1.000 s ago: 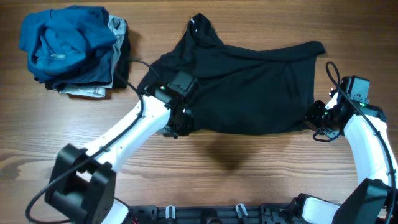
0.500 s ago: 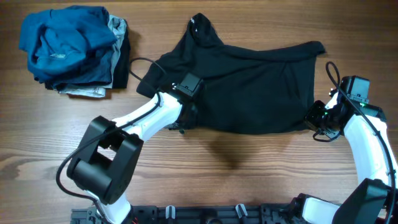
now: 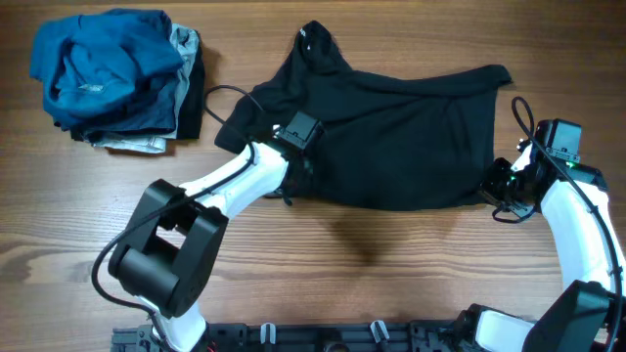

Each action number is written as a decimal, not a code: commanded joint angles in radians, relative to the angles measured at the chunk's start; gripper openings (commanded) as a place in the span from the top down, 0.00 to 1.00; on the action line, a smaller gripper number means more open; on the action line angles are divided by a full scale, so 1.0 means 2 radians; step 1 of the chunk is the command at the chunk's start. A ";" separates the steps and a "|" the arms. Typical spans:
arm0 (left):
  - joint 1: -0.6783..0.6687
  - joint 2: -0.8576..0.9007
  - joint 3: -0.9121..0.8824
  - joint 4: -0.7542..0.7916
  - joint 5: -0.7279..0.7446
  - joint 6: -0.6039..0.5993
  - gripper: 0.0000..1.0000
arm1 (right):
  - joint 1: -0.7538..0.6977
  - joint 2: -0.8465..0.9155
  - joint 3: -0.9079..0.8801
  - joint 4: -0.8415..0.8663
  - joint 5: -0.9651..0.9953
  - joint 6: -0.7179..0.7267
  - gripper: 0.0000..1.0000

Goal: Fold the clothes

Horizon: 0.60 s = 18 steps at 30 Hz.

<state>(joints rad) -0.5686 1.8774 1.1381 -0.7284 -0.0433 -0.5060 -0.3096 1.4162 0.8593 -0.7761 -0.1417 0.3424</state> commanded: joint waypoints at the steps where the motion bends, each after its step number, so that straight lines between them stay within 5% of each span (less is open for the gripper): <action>1: 0.002 -0.050 0.047 -0.118 0.009 0.002 0.96 | -0.003 -0.003 0.006 0.003 -0.006 -0.005 0.95; 4: 0.002 -0.122 0.104 -0.234 0.029 0.001 0.96 | -0.003 -0.003 0.006 0.002 -0.007 -0.005 0.96; 8: 0.002 -0.165 0.121 -0.295 0.066 0.001 0.96 | -0.003 -0.003 0.006 -0.005 -0.008 -0.010 0.96; 13: 0.002 -0.129 0.113 -0.211 0.053 0.002 0.96 | -0.003 -0.003 0.006 -0.011 -0.008 -0.013 0.96; 18: 0.002 -0.037 0.113 -0.087 -0.042 0.003 0.93 | -0.003 -0.003 0.006 -0.013 -0.008 -0.014 0.96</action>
<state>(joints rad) -0.5682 1.7237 1.3674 -0.9424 -0.0181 -0.5060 -0.3096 1.4162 0.8593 -0.8024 -0.1425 0.3344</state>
